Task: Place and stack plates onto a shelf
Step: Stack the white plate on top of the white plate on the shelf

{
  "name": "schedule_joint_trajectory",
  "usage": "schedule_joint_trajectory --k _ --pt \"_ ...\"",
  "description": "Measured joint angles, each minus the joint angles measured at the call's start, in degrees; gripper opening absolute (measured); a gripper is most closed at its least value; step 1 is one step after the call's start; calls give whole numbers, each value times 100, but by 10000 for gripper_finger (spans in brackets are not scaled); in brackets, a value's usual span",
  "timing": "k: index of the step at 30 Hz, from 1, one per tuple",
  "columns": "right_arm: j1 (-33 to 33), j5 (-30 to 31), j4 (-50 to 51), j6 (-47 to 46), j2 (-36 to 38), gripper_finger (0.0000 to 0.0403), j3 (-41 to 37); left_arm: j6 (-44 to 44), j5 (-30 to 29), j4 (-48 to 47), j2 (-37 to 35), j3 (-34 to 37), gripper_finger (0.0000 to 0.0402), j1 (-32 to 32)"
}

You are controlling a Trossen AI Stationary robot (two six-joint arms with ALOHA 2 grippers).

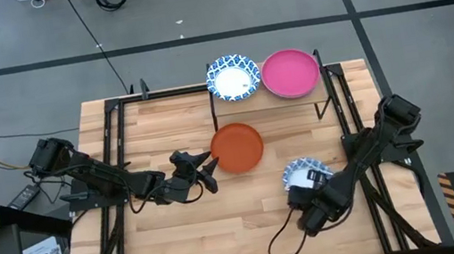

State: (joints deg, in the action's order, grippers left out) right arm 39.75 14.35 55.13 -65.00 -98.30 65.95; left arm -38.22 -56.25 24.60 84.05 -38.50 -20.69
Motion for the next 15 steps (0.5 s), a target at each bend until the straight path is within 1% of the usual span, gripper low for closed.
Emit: schedule_joint_trajectory --k 6,13,15 --pt "-303 329 -158 1366 0 12 404 -7 0 16 0 0 174 0" --pt "-645 389 -1000 3252 0 11 513 -36 27 165 0 0 174 0" --pt "-741 389 -1100 3855 0 11 516 -236 145 189 0 0 174 0"
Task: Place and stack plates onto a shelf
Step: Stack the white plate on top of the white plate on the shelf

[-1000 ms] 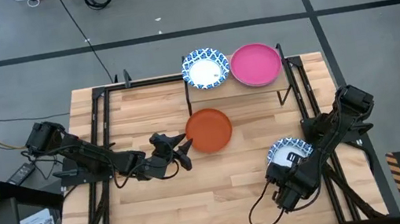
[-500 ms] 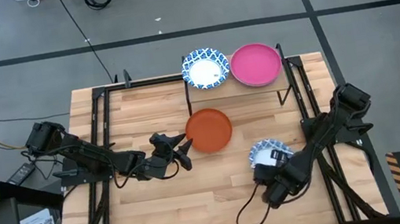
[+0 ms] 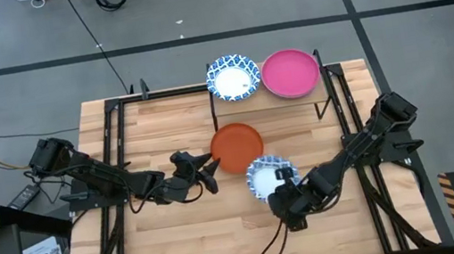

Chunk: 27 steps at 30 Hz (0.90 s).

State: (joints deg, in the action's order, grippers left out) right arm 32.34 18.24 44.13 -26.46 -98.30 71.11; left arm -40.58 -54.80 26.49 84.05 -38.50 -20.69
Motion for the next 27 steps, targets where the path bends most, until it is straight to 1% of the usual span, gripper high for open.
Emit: schedule_joint_trajectory --k 10,13,21,27 --pt "-419 -14 -663 2936 0 12 0 -1205 855 -20 0 0 174 0" --pt "-498 -15 -751 3666 0 12 0 -1481 1051 -34 0 0 174 0" --pt "-564 -25 -700 4562 0 12 0 -2128 1288 -369 -2 2 174 0" --pt "-560 17 -698 5323 0 12 0 -2914 1782 -898 -2 4 174 0"
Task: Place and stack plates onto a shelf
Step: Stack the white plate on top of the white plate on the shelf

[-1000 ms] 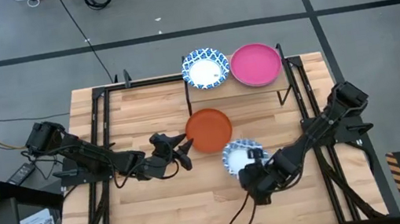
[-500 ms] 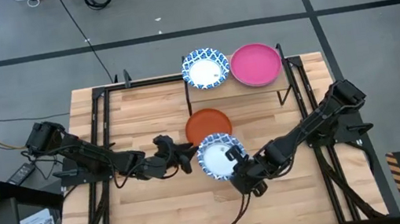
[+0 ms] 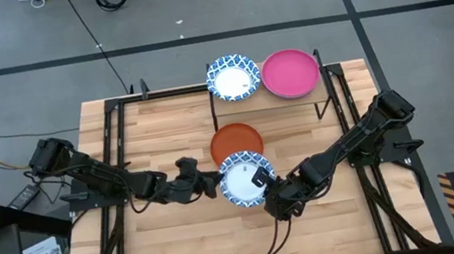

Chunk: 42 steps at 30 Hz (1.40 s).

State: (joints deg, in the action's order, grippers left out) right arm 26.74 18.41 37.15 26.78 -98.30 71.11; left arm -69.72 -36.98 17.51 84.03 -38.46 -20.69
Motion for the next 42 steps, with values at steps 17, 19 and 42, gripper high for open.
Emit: schedule_joint_trajectory --k 17,19,42 --pt "0 207 -40 176 0 13 0 -513 683 -384 0 -2 174 0" --pt "-1 323 -62 364 0 13 0 -515 770 -384 0 -2 174 0" --pt "0 446 -149 491 0 20 0 -618 834 -380 0 -6 38 2"
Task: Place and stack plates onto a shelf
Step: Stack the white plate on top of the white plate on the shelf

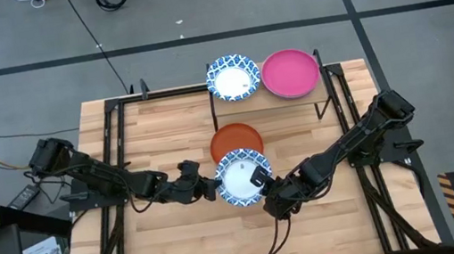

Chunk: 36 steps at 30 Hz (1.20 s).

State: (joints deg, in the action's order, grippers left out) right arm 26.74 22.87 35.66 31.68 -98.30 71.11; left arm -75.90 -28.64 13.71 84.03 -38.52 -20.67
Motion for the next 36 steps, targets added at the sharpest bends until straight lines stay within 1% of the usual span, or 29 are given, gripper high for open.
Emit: schedule_joint_trajectory --k 6,13,16,23,26,36 --pt "0 -3 -4 0 0 20 0 2 0 -4 0 0 19 0" --pt "0 -34 -7 0 0 25 0 -157 1 -4 0 0 16 0" --pt "0 -46 -9 0 0 37 0 -173 -2 -5 0 0 16 0" --pt "0 -43 -12 -2 0 90 0 -146 -1 -2 0 0 15 0" --pt "0 -19 -11 -117 0 104 0 -146 0 -2 0 0 15 0" --pt "98 9 -5 -42 4 108 3 -146 7 -2 0 0 15 0"
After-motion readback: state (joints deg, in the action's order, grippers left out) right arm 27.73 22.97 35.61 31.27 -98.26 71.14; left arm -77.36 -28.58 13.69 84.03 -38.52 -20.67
